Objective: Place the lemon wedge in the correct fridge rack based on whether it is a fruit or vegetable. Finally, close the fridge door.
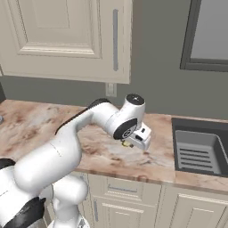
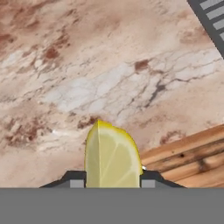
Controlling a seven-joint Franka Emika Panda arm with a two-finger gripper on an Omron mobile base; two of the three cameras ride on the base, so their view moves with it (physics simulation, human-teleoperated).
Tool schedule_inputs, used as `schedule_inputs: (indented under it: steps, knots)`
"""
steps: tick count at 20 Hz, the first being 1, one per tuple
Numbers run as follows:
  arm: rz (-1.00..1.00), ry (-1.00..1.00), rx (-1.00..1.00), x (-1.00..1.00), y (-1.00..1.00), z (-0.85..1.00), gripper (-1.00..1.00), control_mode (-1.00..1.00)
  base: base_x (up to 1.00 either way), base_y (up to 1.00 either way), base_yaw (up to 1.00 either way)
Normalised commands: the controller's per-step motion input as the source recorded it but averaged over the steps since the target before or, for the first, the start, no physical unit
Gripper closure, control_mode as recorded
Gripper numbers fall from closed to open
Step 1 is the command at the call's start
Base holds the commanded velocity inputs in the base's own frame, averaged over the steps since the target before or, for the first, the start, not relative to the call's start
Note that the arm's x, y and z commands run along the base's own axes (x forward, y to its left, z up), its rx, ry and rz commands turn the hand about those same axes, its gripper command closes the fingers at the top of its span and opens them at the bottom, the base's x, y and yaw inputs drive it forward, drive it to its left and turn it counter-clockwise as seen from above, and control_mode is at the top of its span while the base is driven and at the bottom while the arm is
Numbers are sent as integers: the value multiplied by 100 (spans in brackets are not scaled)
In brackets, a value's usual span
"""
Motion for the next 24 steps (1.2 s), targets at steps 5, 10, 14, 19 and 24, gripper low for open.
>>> schedule_inputs:
  steps: [5,10,14,19,24]
  knots:
    - [0,7,0,-15,74,71,100,-100,0,0,0]
    - [0,10,0,-12,44,57,100,-100,0,0,0]
    - [0,9,0,-6,62,37,100,-100,0,0,0]
    - [0,6,0,-3,87,8,100,-100,0,0,0]
    - [2,7,-4,0,72,0,100,-100,0,0,0]
